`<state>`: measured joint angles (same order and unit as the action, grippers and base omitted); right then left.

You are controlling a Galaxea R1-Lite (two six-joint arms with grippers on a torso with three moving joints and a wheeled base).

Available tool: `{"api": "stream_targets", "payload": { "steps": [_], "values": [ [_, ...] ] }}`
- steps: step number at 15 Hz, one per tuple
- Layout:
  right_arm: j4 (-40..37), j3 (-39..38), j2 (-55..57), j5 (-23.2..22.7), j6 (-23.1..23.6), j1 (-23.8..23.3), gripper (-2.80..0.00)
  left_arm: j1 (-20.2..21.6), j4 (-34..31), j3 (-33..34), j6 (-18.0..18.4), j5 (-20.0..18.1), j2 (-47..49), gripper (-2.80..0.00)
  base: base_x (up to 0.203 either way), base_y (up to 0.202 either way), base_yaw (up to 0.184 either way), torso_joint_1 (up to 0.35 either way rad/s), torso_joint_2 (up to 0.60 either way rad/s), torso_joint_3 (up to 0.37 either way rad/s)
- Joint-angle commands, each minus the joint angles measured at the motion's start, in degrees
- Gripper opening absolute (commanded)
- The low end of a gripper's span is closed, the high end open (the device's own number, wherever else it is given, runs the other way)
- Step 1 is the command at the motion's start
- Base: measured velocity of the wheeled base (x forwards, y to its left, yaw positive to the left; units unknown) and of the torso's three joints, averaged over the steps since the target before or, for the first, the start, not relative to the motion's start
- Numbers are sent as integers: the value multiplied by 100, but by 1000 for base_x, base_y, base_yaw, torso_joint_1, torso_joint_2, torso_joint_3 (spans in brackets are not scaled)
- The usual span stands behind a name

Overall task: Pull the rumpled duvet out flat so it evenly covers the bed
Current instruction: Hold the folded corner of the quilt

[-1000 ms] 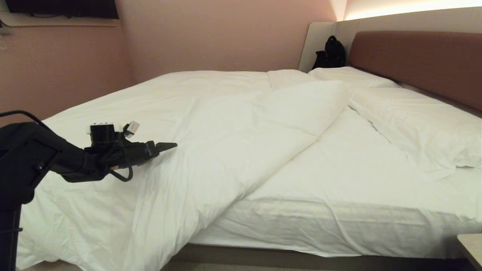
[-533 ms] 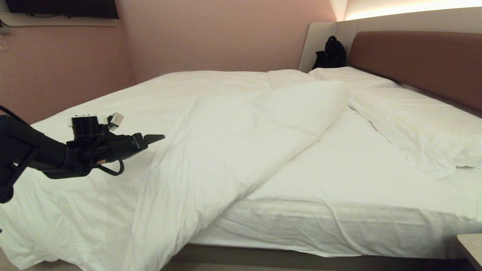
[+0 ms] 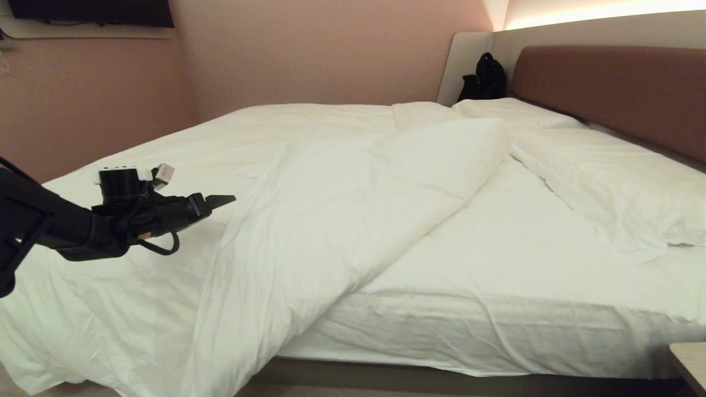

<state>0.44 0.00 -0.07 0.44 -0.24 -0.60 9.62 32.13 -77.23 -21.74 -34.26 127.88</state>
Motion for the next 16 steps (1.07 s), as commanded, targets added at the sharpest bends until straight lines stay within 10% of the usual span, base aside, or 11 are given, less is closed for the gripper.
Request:
{"api": "stream_targets", "payload": {
  "steps": [1,16],
  "values": [
    [0,0,7,0,-2,-2,-280,-225,22,-4,-15,-20,141,0,0,0,0,0,0,0],
    [0,0,7,0,-2,-2,-280,-1630,-32,-258,-24,-46,615,0,0,0,0,0,0,0]
  ]
}}
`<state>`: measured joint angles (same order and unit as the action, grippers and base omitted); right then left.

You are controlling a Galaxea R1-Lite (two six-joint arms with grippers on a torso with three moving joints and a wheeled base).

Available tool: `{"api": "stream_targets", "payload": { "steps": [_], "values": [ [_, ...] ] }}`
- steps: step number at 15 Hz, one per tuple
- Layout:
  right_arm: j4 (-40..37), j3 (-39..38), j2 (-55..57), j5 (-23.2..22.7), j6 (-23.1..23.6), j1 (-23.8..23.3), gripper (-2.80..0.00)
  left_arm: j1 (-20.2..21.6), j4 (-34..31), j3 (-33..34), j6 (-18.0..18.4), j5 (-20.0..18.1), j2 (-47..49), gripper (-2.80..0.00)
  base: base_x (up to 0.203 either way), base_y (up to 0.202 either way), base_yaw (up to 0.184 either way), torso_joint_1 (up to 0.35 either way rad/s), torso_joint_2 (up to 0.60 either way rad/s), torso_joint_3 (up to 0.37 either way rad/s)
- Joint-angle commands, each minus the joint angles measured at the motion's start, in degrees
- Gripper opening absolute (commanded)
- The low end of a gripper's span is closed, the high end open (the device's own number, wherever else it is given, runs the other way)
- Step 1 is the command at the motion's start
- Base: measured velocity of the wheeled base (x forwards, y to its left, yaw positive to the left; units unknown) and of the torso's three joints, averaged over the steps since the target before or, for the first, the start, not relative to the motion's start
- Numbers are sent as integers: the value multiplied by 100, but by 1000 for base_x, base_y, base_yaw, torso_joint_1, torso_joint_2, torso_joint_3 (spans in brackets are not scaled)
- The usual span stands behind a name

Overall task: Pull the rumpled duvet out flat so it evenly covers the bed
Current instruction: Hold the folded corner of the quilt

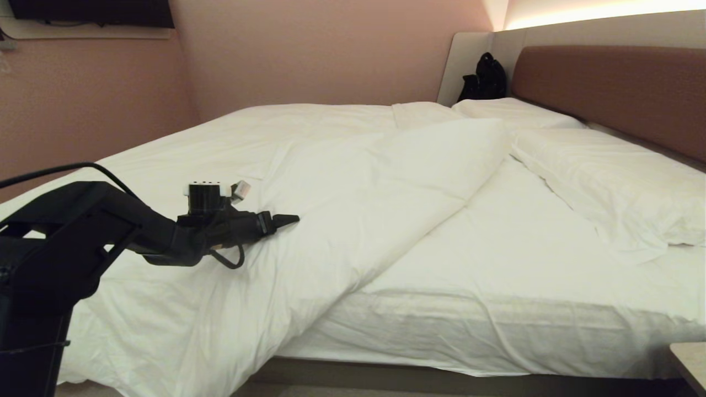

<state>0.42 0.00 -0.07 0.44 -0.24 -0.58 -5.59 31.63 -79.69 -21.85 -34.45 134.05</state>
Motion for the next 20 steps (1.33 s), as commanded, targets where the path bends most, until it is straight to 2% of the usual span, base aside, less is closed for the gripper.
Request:
{"api": "stream_targets", "payload": {
  "steps": [1,3,6,7,8,9,11,14,15,20],
  "values": [
    [2,0,7,0,-2,-4,-280,-109,19,-11,-13,-27,-1,0,0,0,0,0,0,0],
    [2,0,7,0,-2,-4,-280,-294,70,61,-107,-66,-116,0,0,0,0,0,0,0],
    [2,0,7,0,-2,-4,-280,-303,80,-14,-519,-139,-110,0,0,0,0,0,0,0],
    [2,0,7,0,-2,-4,-280,-294,71,-15,-622,-381,-120,0,0,0,0,0,0,0],
    [2,0,7,0,-2,-4,-280,-271,62,-9,-729,-817,-132,0,0,0,0,0,0,0],
    [2,0,7,0,-2,-4,-280,-219,67,-8,-978,-1143,-139,0,0,0,0,0,0,0],
    [2,0,7,0,-2,-4,-280,-111,56,-62,-1379,-1367,-126,0,0,0,0,0,0,0],
    [2,0,7,0,-2,-4,-280,-56,-9,-130,-1572,-1599,-200,0,0,0,0,0,0,0],
    [2,0,7,0,-2,-4,-280,-56,1,-126,-1595,-1600,-212,-280,0,0,0,0,0,0],
    [2,0,7,0,-2,-4,-280,-56,54,-118,-1579,-1607,-221,-280,0,0,0,0,0,0]
  ]
}}
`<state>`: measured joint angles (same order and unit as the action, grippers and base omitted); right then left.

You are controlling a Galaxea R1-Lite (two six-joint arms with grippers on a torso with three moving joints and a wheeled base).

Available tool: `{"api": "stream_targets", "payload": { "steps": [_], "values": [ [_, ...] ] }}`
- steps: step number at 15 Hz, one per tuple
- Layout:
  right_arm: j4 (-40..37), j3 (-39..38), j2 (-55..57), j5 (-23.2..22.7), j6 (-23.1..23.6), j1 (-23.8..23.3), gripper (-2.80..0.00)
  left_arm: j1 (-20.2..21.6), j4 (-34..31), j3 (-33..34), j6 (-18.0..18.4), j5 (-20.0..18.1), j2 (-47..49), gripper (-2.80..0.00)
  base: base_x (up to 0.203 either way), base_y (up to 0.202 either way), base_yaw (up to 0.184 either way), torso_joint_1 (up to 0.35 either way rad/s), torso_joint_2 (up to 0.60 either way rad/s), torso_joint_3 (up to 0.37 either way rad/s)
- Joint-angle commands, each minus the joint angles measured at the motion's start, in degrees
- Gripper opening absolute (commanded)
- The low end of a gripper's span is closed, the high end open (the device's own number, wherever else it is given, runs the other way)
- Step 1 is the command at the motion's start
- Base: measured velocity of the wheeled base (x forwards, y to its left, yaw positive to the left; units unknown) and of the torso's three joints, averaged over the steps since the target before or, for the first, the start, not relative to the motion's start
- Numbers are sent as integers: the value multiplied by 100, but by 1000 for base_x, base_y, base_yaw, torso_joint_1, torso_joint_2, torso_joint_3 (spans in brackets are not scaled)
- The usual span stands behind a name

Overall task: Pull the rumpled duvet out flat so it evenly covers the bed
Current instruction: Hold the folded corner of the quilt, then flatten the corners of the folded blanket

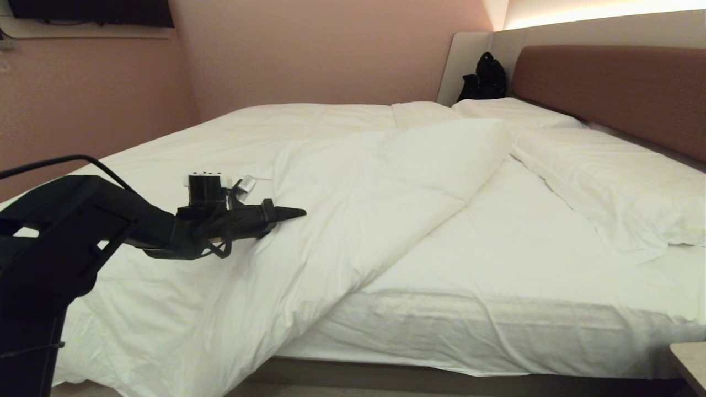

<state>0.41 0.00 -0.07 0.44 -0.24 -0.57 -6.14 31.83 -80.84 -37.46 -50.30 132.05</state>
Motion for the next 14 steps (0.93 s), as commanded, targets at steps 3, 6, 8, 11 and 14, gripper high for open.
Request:
{"api": "stream_targets", "payload": {
  "steps": [3,6,8,11,14],
  "values": [
    [2,0,7,0,-2,-4,-280,-9,6,-1,-24,-15,-75,-280,0,0,0,0,0,0],
    [2,0,7,0,-2,-4,-280,-51,-20,116,-24,-15,-261,-280,0,0,0,0,0,0],
    [2,0,7,0,-2,5,-280,-295,-34,415,0,-15,-578,-280,0,0,0,0,0,0],
    [2,0,7,0,-2,-4,-280,-709,21,1060,118,7,-1020,-280,0,0,0,0,0,0],
    [2,0,7,0,-2,-4,-280,-1270,48,1821,400,0,-1688,-280,0,0,0,0,0,0]
  ]
}}
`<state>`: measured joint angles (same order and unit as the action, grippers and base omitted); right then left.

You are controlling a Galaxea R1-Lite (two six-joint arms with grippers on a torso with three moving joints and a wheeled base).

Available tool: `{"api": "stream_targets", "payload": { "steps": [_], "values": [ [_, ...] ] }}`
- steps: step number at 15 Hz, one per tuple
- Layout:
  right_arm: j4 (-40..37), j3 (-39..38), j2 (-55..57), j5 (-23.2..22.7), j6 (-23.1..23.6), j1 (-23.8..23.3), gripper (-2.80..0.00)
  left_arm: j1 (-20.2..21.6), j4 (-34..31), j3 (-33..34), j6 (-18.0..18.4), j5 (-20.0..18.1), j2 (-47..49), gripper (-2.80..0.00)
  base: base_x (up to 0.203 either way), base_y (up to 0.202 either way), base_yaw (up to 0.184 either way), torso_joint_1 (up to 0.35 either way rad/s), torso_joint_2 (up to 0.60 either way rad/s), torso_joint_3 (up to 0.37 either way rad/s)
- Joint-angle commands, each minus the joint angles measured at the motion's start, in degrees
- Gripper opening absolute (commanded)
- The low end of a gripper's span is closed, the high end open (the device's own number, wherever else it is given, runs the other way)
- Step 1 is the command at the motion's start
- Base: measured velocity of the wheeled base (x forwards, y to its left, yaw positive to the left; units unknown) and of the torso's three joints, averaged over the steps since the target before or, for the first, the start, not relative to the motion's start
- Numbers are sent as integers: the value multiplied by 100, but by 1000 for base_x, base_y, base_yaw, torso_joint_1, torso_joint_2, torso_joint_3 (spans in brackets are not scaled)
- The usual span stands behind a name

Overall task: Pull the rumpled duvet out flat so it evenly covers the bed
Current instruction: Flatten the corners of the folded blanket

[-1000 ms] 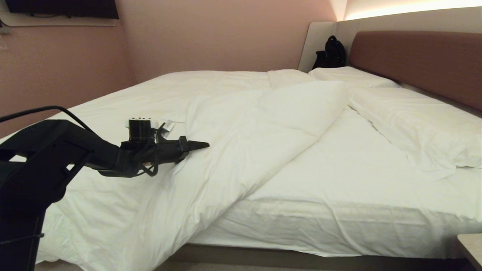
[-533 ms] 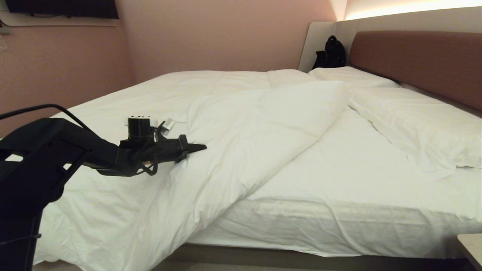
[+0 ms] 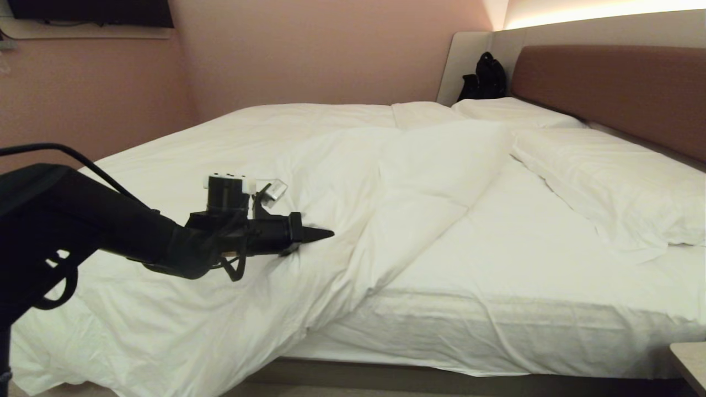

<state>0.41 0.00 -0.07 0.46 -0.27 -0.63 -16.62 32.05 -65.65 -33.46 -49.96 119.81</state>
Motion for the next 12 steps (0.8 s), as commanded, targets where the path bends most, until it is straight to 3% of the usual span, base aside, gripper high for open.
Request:
{"api": "stream_targets", "payload": {
  "steps": [1,7,12],
  "values": [
    [2,0,7,-2,0,2,-280,-375,28,497,4,-43,-656,-280,0,0,0,0,0,0],
    [2,0,7,-2,0,2,-280,-1082,36,1455,45,-26,-1329,-280,0,0,0,0,0,0],
    [2,0,7,-2,0,2,-280,-1376,38,2110,229,29,-1269,-280,0,0,0,0,0,0]
  ]
}}
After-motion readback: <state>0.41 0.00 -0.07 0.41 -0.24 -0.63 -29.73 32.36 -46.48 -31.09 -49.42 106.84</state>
